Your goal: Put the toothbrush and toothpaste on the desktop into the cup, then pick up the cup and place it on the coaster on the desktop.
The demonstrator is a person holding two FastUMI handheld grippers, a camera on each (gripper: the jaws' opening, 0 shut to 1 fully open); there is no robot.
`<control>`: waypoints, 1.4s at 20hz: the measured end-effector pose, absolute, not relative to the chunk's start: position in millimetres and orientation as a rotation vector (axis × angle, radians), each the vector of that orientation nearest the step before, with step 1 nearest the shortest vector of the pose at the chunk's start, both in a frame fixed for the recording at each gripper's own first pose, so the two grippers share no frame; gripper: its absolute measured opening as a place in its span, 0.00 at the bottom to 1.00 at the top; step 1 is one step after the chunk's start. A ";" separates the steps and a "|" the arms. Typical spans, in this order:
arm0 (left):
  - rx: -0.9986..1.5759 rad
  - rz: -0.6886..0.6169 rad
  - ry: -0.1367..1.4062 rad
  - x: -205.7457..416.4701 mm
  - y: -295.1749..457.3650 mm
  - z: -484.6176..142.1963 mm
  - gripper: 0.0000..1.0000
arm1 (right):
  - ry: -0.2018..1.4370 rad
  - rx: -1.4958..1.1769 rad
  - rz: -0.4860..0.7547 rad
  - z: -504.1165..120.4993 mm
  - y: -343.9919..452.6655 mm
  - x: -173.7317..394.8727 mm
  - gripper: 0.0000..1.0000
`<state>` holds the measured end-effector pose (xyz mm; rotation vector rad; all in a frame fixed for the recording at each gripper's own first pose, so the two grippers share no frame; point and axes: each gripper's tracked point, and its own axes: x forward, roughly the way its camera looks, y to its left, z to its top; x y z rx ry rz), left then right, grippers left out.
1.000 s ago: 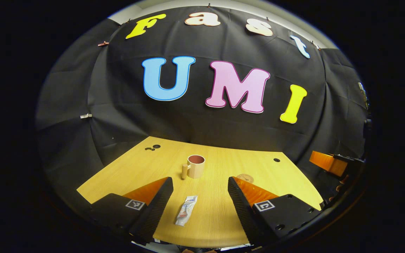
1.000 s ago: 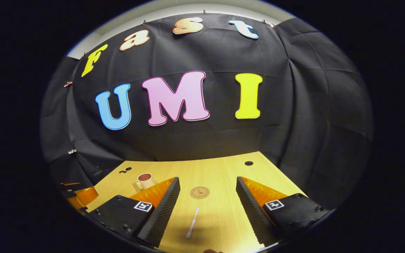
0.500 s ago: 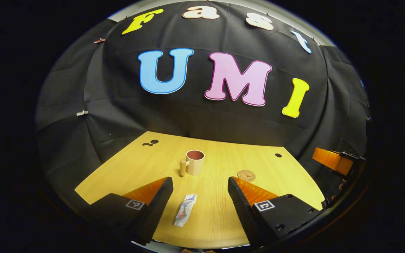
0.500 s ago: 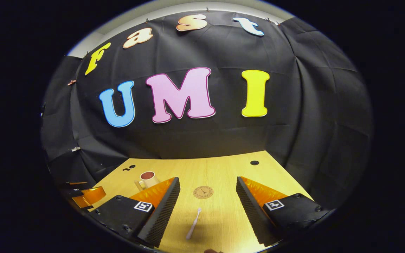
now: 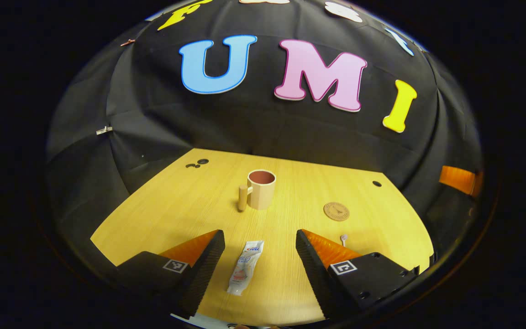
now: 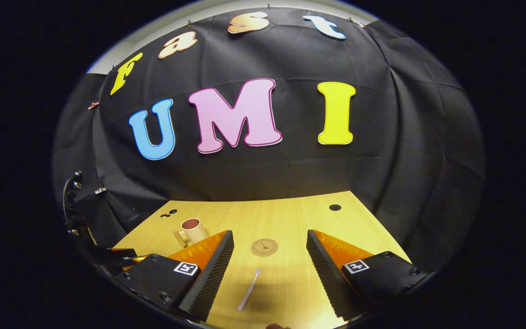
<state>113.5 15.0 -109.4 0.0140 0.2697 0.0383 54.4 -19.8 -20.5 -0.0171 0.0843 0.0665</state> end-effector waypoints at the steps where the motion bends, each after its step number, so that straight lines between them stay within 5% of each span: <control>1: 0.018 0.047 0.293 120.5 19.6 -120.0 0.97 | 0.095 -0.017 0.075 -23.8 -20.7 55.5 0.98; 19: 0.114 0.020 0.610 176.6 46.6 -254.2 0.94 | 0.250 0.009 0.062 -80.9 -46.7 86.9 0.99; 22: 0.112 0.028 0.597 177.3 42.1 -254.5 0.84 | 0.266 0.018 0.074 -89.7 -43.1 89.9 0.99; 23: 0.120 0.024 0.601 177.4 38.6 -255.6 0.71 | 0.271 0.018 0.081 -93.5 -41.3 91.4 0.99; 24: 0.130 0.020 0.599 178.8 35.1 -258.1 0.71 | 0.274 0.017 0.088 -96.0 -38.8 91.7 0.99; 25: 0.139 0.012 0.596 179.3 31.4 -257.1 0.55 | 0.277 0.017 0.096 -98.5 -36.9 92.5 0.99; 28: 0.158 0.024 0.595 177.4 25.9 -257.6 0.40 | 0.300 0.017 0.112 -108.6 -31.6 95.4 0.99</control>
